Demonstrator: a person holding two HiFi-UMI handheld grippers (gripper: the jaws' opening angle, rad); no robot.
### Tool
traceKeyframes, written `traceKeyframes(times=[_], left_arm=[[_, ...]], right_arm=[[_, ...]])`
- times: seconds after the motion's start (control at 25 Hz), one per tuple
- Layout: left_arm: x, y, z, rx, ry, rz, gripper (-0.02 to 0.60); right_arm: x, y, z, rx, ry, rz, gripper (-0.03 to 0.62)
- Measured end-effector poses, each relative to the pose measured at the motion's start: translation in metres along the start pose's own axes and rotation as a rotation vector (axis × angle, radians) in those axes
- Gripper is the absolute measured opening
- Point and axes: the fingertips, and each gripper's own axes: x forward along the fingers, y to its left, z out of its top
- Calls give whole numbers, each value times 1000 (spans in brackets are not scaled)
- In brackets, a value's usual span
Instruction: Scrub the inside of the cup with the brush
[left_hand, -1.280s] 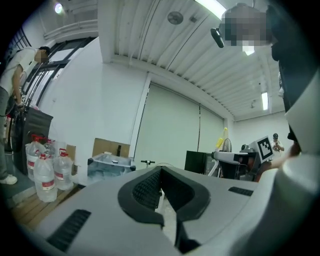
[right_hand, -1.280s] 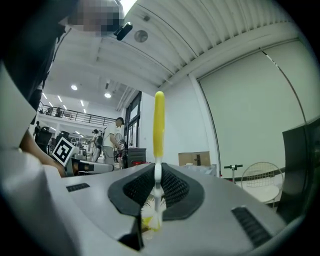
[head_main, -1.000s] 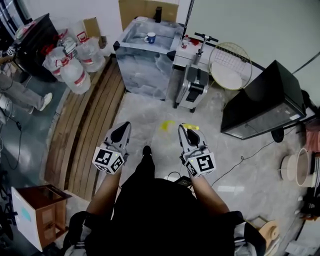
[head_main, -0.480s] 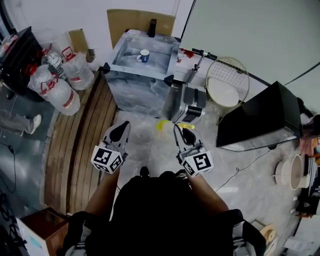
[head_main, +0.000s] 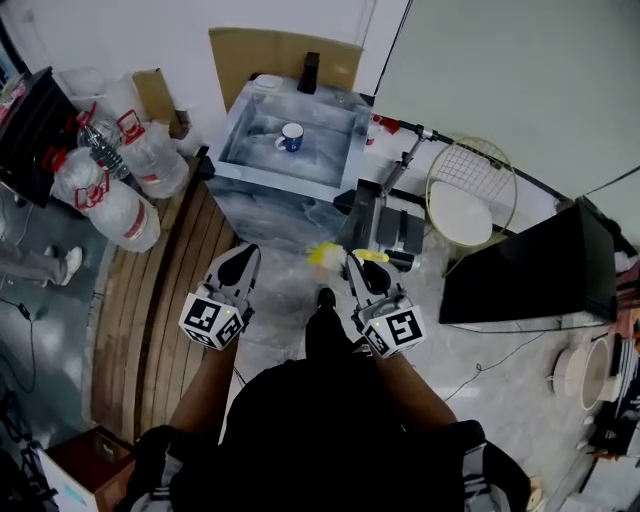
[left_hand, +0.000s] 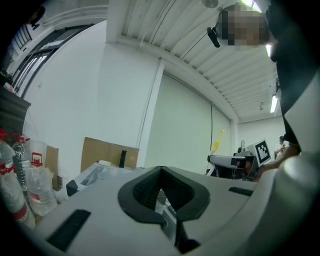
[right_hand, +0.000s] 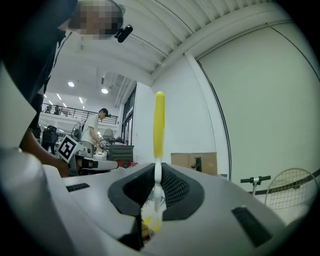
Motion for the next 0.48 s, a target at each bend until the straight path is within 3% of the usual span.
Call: traceKeyframes(times=[0.24,0.48], left_arm=[[90,44,17,-10,18,59,15],[166,88,27,26,55,119,15]], right_arm=[[76,-86,4,19,1,45,46],[139,-158,10,26,18,123,46]])
